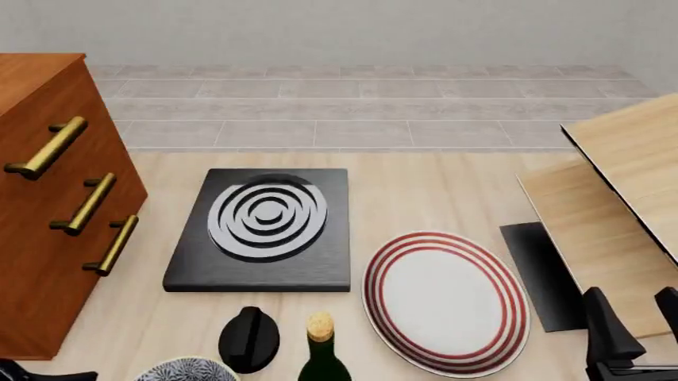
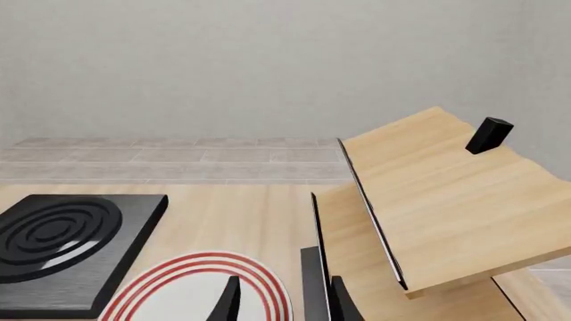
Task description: Put the bowl on the top of the cabinet.
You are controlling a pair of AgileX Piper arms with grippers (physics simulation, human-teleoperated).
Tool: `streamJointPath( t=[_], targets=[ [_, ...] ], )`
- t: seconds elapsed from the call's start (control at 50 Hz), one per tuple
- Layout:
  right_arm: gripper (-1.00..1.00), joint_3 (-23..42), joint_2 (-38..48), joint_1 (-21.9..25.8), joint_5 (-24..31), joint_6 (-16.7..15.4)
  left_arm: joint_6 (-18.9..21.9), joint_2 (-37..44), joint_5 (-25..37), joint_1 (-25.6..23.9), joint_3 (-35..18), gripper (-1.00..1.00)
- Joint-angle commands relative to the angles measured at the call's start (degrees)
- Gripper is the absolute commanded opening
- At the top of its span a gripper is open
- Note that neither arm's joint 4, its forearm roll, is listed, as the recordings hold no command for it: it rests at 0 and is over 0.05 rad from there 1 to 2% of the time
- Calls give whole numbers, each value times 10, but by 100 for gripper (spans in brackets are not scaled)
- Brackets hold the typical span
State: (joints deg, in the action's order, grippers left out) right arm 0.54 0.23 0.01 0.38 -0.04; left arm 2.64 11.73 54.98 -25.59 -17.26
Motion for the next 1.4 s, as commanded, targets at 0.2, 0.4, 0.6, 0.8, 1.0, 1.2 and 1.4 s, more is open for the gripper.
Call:
streamJointPath(
  t=[0.2, 0.4, 0.6, 0.8, 1.0, 1.2, 1.4],
  targets=[
    [100, 0, 0, 0, 0, 0, 1, 16, -41, 21, 30, 100],
    [100, 0, 0, 0, 0, 0, 16, 32, -68, 38, 45, 100],
    [100, 0, 0, 0, 0, 0, 32, 50, -102, 50, 61, 100],
    [100, 0, 0, 0, 0, 0, 44, 63, -124, 61, 71, 100],
    [100, 0, 0, 0, 0, 0, 50, 83, -150, 71, 81, 100],
    [100, 0, 0, 0, 0, 0, 67, 91, -165, 79, 92, 100],
    [100, 0, 0, 0, 0, 0, 89, 99, -179, 89, 100, 100]
  ],
)
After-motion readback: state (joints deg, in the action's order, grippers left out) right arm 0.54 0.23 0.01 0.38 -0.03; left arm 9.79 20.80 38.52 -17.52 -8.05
